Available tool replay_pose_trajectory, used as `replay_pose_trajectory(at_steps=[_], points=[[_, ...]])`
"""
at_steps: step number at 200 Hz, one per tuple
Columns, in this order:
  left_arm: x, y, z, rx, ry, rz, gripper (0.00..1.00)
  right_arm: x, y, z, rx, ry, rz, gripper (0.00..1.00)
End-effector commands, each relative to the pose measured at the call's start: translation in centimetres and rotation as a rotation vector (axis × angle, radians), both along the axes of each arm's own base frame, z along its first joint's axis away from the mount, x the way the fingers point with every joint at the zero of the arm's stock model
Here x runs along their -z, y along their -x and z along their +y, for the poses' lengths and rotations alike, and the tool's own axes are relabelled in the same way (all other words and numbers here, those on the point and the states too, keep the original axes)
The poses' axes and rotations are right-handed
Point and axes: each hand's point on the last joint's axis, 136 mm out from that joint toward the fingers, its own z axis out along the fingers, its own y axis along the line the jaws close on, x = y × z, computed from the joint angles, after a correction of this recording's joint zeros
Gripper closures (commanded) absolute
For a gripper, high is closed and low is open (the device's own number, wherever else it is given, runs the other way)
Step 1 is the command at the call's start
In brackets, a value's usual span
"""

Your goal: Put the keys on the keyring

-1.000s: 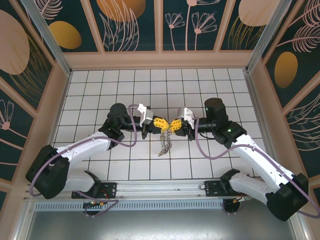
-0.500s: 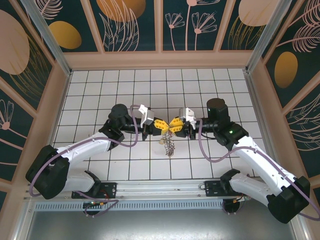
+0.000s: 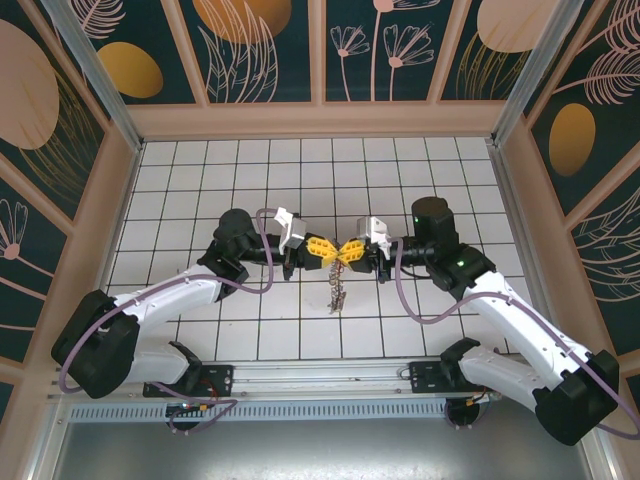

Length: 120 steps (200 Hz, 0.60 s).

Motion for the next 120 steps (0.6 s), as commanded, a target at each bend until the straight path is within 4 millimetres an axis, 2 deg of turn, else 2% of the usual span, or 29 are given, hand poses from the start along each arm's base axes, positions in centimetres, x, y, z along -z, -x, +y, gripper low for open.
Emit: replay_pose_trajectory(at_steps=[1,16,37,50,91,120], points=[[-2.0,0.9,0.2,0.027,0.058,-0.066,1.00,-0.5,0.6,0.3,-0.044,-0.025,-0.023,1.00],[-1.4,0.6,0.2,0.003,0.030,-0.043,0.94,-0.6,0.5,0.3,-0.041,-0.026,-0.031,1.00],[-0.4,0.6,0.3,-0.010,-0.049,-0.057,0.87,0.1,0.2,0.0,-0.013,0.013,-0.023,1.00],[0.3,0.4,0.5,-0.027,-0.119,-0.073,0.78,0.8,-0.1,-0.2,0.006,0.052,-0.023,1.00],[4.5,0.2,1.5,-0.019,-0.415,-0.060,0.77,2.1,-0.5,-0.4,0.031,0.153,-0.035,1.00],[5.0,0.5,1.4,0.004,-0.422,-0.031,0.72,2.3,-0.6,0.4,0.021,0.164,-0.042,1.00]])
